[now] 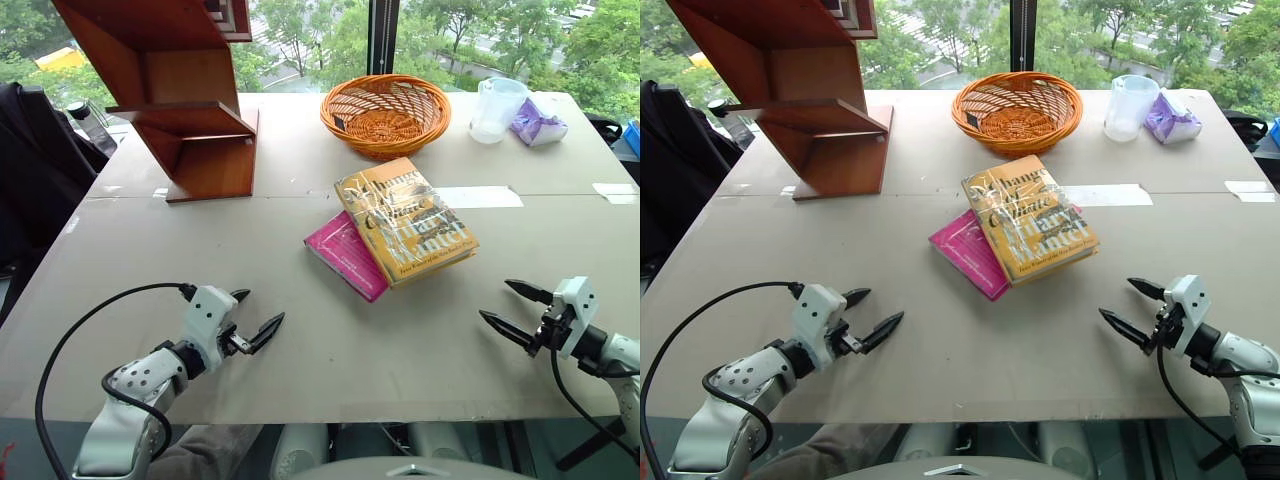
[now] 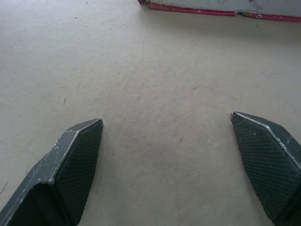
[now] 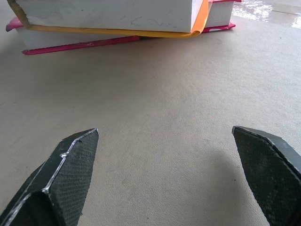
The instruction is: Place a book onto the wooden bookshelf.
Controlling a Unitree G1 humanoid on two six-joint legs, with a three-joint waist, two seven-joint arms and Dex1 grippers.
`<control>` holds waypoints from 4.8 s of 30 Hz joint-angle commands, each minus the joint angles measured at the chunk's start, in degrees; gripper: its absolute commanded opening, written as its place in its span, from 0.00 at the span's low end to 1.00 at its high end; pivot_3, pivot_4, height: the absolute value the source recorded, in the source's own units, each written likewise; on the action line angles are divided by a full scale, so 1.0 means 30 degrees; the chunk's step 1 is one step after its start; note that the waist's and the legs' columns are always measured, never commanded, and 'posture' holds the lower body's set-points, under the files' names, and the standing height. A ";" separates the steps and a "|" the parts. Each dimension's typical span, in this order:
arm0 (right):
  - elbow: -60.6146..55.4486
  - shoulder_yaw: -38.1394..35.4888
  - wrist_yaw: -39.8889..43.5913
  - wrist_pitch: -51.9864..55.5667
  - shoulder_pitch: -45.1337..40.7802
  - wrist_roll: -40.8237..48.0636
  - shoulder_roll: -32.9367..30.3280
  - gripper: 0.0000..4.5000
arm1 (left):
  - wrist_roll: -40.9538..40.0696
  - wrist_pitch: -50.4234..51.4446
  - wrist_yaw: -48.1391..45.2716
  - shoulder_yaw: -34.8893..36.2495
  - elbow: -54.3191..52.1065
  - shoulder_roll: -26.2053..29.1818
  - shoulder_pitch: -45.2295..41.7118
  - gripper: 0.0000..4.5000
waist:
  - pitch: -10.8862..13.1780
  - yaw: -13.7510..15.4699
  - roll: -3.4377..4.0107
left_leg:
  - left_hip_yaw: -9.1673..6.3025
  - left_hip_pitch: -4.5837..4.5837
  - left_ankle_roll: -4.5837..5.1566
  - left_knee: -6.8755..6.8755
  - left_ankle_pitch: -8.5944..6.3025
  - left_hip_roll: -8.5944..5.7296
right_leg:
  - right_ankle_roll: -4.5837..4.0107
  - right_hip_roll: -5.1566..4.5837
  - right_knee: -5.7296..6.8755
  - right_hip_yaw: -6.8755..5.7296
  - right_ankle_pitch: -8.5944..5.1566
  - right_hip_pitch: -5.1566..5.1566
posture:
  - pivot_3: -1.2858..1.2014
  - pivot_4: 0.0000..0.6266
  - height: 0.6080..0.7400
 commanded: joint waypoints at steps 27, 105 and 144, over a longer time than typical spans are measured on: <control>0.0169 -0.0405 -0.2662 0.2420 -0.3471 -0.0940 -0.1056 1.00 | -0.1155 0.0564 -0.1123 0.0695 -0.0127 0.0854 -0.0362 0.99 | 0.0009 -0.0032 -0.0007 | -0.0001 0.0000 0.0000 0.0001 0.0001 0.0002 | 0.0000 0.0007 0.0007 0.0000 0.0001 -0.0010 | 0.52 0.24 1.00; -1.5008 -0.2784 -0.4038 1.9988 -0.8543 1.1504 -0.3580 1.00 | -3.0124 1.2631 1.4393 0.0598 0.2666 -0.6451 -0.6122 0.62 | 0.0177 0.0242 -0.0245 | -0.0258 -0.0228 0.0006 0.0367 0.0010 -0.0043 | -0.0056 0.0072 0.0152 -0.0208 0.0057 0.0013 | 0.52 0.24 1.00; -0.5551 -0.1517 -0.5214 1.0900 -1.4862 1.1192 0.2802 1.00 | 1.1843 -0.6632 -0.2564 -0.8767 1.1230 1.3344 -2.5823 0.05 | 0.0293 0.0456 -0.0263 | 0.0058 -0.0661 -0.0029 0.0155 0.0027 -0.0053 | 0.0026 0.0133 0.0086 -0.0145 0.0096 -0.0535 | 0.52 0.24 1.00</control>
